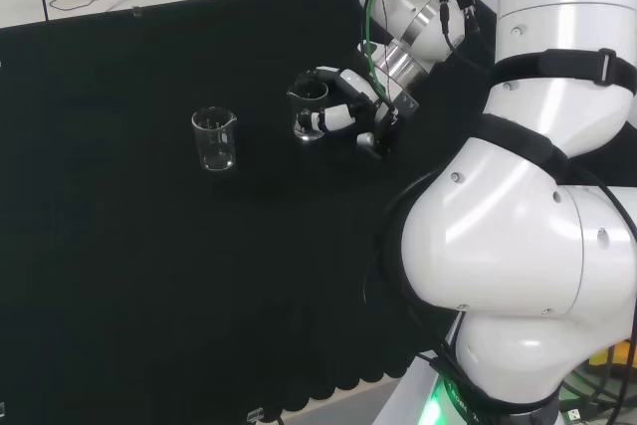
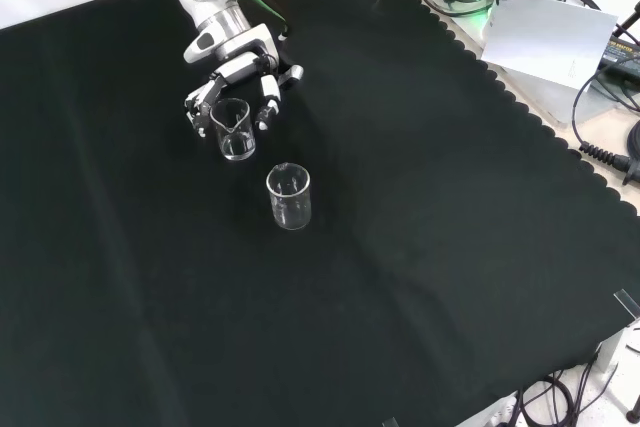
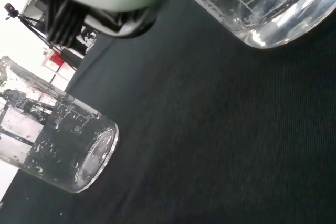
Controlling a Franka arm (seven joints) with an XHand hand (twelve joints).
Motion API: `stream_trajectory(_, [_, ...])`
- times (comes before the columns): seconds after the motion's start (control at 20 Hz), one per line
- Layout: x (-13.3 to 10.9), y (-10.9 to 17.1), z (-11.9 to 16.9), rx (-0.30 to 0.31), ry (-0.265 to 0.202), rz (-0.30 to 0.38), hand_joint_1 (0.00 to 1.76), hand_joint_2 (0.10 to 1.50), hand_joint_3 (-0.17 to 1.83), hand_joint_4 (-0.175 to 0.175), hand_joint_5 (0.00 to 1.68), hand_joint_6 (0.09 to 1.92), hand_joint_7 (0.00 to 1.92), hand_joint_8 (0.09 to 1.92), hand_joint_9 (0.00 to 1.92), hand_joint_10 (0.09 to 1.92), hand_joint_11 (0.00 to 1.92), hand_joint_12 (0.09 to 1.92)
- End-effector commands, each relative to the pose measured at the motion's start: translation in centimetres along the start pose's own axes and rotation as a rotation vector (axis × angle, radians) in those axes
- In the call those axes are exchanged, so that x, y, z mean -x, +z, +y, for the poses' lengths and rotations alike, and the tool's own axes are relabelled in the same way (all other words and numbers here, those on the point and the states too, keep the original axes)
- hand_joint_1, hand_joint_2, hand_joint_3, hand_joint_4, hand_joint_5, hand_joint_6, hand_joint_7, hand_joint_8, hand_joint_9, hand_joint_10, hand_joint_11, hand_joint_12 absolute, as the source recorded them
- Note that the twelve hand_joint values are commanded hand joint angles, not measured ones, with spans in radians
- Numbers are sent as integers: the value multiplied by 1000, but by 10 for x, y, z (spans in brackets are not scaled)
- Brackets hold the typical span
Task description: Pick up the beaker on the right.
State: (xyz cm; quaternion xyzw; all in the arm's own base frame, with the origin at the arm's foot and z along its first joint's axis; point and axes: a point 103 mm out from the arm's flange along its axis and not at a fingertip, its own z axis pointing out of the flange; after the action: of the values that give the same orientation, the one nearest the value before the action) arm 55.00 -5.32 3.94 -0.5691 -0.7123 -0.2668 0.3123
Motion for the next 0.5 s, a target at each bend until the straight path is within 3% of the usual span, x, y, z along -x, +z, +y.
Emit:
stream_trajectory(0.05, [-4,-1,0,38,10,-31,948,496,708,-60,408,582,402,737,526,625,61,1397])
stream_trajectory(0.5, [-4,3,2,49,39,-44,937,494,705,-63,406,587,405,741,529,625,58,1398])
